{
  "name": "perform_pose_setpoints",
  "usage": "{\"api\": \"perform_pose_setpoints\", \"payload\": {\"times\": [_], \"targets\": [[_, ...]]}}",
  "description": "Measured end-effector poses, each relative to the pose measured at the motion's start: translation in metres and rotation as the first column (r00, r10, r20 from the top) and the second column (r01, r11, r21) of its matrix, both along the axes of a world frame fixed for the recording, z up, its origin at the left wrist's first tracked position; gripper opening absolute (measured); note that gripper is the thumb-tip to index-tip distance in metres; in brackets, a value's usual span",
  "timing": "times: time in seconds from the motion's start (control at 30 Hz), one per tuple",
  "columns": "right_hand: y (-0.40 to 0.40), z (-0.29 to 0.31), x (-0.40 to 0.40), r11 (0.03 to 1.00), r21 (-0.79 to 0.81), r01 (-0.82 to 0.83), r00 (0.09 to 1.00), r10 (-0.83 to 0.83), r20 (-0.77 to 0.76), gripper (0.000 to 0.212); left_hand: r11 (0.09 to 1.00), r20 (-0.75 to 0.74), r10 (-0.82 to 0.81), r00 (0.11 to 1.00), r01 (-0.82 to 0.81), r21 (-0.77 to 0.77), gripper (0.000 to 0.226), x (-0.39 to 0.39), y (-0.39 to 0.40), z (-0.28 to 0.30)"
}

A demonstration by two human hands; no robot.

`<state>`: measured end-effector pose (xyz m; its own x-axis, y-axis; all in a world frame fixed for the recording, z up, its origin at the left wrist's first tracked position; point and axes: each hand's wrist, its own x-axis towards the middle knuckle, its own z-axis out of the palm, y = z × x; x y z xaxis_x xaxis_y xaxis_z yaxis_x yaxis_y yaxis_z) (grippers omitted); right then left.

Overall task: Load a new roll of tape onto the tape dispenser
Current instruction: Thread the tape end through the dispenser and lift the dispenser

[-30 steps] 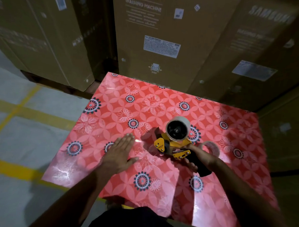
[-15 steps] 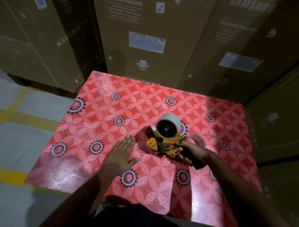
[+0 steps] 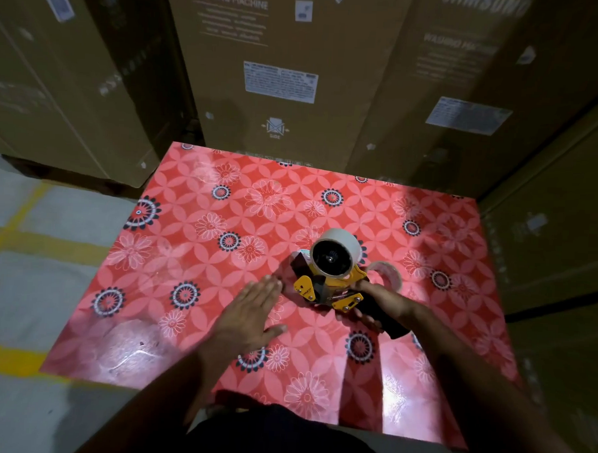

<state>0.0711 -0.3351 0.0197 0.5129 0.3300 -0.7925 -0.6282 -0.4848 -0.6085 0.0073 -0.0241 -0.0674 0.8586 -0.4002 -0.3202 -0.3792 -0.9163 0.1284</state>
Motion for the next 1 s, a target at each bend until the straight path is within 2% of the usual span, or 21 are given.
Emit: {"api": "perform_pose_setpoints", "payload": {"times": [0.07, 0.13, 0.2, 0.27, 0.37, 0.5, 0.53, 0.57, 0.67, 0.73, 0.77, 0.83, 0.87, 0.93, 1.0], "targets": [[0.004, 0.004, 0.000, 0.999, -0.017, 0.044, 0.997, -0.042, 0.070, 0.054, 0.993, 0.019, 0.106, 0.994, -0.104, -0.057, 0.095, 0.001, 0.031, 0.001], [0.011, 0.013, 0.002, 0.993, -0.107, 0.054, 0.976, -0.029, 0.218, 0.048, 0.979, 0.038, 0.188, 0.981, -0.184, -0.084, 0.099, 0.000, 0.070, 0.002], [0.016, 0.015, 0.006, 0.941, -0.335, -0.049, 0.882, 0.198, 0.427, 0.051, 0.977, 0.009, 0.209, 0.978, -0.208, -0.049, 0.104, 0.000, 0.098, 0.007], [0.025, 0.020, 0.005, 0.831, -0.535, -0.154, 0.741, 0.455, 0.494, 0.063, 0.979, -0.009, 0.200, 0.980, -0.200, -0.036, 0.111, 0.001, 0.108, 0.007], [0.039, 0.039, -0.005, 0.650, -0.712, -0.266, 0.540, 0.713, 0.448, 0.092, 0.968, 0.005, 0.239, 0.971, -0.238, -0.079, 0.122, 0.000, 0.099, 0.005], [0.069, 0.060, -0.021, 0.298, -0.928, -0.224, 0.181, 0.948, 0.261, 0.089, 0.970, -0.054, 0.232, 0.971, -0.236, -0.067, 0.138, 0.003, 0.102, 0.006], [0.079, 0.063, -0.021, 0.234, -0.953, -0.194, 0.145, 0.967, 0.208, 0.089, 0.973, -0.063, 0.218, 0.974, -0.222, -0.057, 0.141, 0.003, 0.105, 0.008], [0.086, 0.066, -0.016, 0.212, -0.963, -0.169, 0.159, 0.970, 0.185, 0.087, 0.977, -0.066, 0.206, 0.976, -0.209, -0.045, 0.142, 0.004, 0.107, 0.009], [0.084, 0.075, 0.020, 0.286, -0.958, -0.013, 0.372, 0.891, 0.261, 0.078, 0.978, -0.073, 0.206, 0.976, -0.207, -0.007, 0.144, 0.005, 0.107, 0.010], [0.077, 0.082, 0.047, 0.277, -0.959, 0.066, 0.427, 0.861, 0.278, 0.076, 0.979, -0.081, 0.205, 0.976, -0.204, 0.010, 0.145, 0.005, 0.105, 0.013], [0.075, 0.084, 0.053, 0.304, -0.949, 0.080, 0.458, 0.835, 0.306, 0.076, 0.979, -0.095, 0.204, 0.974, -0.204, 0.015, 0.146, 0.005, 0.105, 0.014], [0.074, 0.078, 0.053, 0.438, -0.892, 0.115, 0.546, 0.722, 0.425, 0.078, 0.977, -0.107, 0.214, 0.971, -0.214, 0.015, 0.147, 0.007, 0.106, 0.013], [0.075, 0.073, 0.051, 0.542, -0.830, 0.134, 0.599, 0.622, 0.504, 0.078, 0.977, -0.109, 0.215, 0.971, -0.214, 0.014, 0.147, 0.008, 0.105, 0.013], [0.080, 0.066, 0.043, 0.754, -0.627, 0.196, 0.702, 0.338, 0.627, 0.074, 0.978, -0.112, 0.210, 0.971, -0.210, 0.015, 0.147, 0.008, 0.104, 0.015], [0.089, 0.057, 0.032, 0.896, -0.337, 0.289, 0.785, -0.020, 0.619, 0.074, 0.976, -0.115, 0.216, 0.970, -0.216, 0.014, 0.146, 0.007, 0.105, 0.015]]}}
